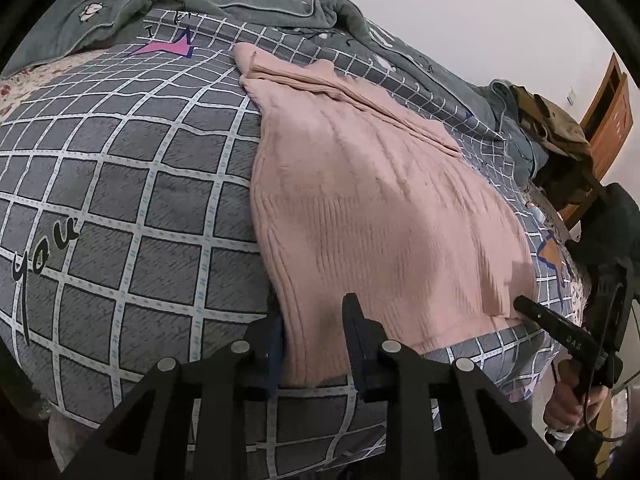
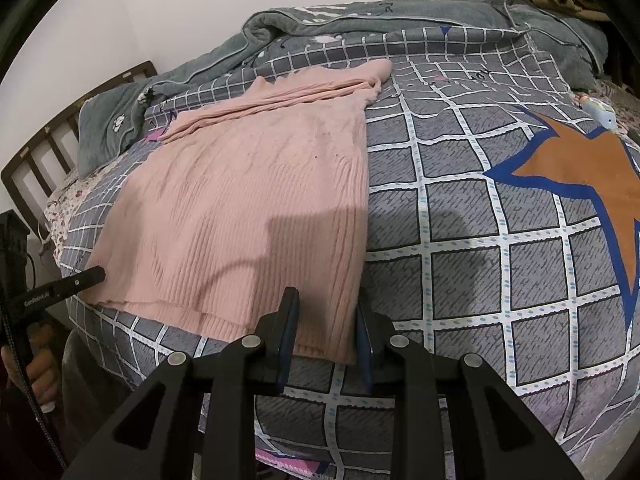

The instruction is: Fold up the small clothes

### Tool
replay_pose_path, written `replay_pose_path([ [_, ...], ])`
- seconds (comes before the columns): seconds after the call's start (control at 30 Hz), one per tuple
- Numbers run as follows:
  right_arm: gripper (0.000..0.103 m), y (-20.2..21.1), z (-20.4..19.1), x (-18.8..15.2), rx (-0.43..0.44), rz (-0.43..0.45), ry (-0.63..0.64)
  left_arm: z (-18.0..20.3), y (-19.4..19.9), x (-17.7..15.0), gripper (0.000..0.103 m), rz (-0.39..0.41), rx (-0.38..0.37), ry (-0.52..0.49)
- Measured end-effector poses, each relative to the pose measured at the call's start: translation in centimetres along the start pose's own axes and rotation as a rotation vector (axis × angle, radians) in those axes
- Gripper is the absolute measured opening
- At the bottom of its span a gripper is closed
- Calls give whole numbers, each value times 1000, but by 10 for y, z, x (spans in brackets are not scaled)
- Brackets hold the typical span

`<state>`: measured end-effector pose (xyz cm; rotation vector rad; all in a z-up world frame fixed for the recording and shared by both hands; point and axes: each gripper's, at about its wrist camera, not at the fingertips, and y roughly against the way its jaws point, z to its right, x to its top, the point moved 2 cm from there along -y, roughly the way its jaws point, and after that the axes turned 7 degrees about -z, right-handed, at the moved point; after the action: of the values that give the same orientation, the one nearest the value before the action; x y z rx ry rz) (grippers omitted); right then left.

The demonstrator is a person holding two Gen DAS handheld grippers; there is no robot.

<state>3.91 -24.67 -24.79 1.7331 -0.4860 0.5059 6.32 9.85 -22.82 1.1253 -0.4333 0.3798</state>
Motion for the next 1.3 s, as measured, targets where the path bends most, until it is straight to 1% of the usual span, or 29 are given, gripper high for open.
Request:
replay_pose_path([
  [0.07,27,1,1,-1,6,-3,-7,1,0,0,22,-10,11,-7],
  [0.13,27,1,1,-2,13,-5,-20,0,0,0,12,-25,18,10],
  [0.17,26,1,1,-2,21,-7,-25,-1,1,0,11,-25,11,18],
  [0.2,17,1,0,-2,31,-10,-29,-2,3,-1,9,-20,-1,30],
  [0.23,6,0,0,-1,39,-19,-34,-4,6,-1,8,-16,-8,38],
  [0.3,6,3,-2,0,38,-14,-36,-4,10,-1,8,-12,-13,45],
  [0.37,6,12,-6,2,41,18,-32,-5,15,1,8,-7,-23,49],
  [0.47,5,25,-8,7,69,41,-39,-6,24,3,7,12,-49,69],
  [0.57,5,42,-6,13,107,82,-65,-5,41,6,7,56,-89,89],
  [0.63,5,54,-3,17,144,110,-86,-2,50,9,7,79,-83,83],
  [0.73,4,68,2,23,173,145,-112,2,65,14,6,114,-84,75],
  [0.83,4,78,5,29,178,157,-127,2,77,18,6,142,-99,90],
  [0.9,4,82,7,30,201,166,-137,1,84,20,6,158,-113,103],
  [1.17,4,94,1,25,222,180,-133,4,102,16,6,195,-103,92],
  [1.3,4,102,-1,22,226,190,-124,3,108,15,6,205,-113,95],
])
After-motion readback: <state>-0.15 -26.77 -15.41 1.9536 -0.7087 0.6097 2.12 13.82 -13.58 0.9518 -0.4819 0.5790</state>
